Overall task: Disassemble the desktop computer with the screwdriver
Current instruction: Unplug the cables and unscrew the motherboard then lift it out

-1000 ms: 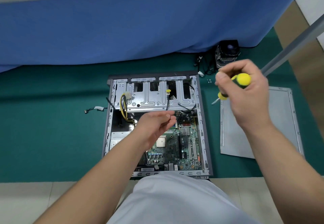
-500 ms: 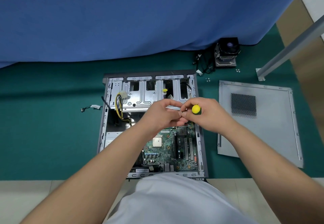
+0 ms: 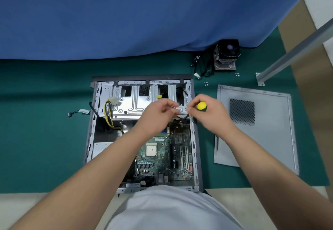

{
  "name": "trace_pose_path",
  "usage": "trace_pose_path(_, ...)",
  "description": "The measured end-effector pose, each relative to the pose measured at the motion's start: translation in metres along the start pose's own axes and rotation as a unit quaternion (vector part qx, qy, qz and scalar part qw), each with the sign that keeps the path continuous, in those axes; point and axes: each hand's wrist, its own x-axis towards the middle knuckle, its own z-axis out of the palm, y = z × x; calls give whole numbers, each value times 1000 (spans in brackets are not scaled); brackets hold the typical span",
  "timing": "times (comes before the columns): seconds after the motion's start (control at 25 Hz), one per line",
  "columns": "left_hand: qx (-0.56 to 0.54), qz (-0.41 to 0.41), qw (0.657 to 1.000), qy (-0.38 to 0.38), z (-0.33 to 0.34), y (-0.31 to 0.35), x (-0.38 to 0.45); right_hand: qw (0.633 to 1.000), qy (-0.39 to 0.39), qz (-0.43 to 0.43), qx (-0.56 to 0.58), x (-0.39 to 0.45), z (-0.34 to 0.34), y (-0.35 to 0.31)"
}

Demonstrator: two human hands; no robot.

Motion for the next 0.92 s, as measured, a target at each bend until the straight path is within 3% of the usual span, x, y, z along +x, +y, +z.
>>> trace_pose_path(0.08,136,93,984,63,-17,-5,15,996,66,61,30,20,-16,13)
trace_pose_path(0.16,270,154,944,109,-38,-16,37,987,95,126,27,44,-30,32)
trace_pose_path(0.36,460,17,886,50,-65,-55,68,966,93,240,-20,119,-40,84)
trace_pose_path(0.64,476,5,878,41,-67,-66,78,935,125,316,-102,200,-35,122)
trace_pose_path(0.92,476,-9,879,30,-67,-59,75,923,112,350,-117,219,-25,145)
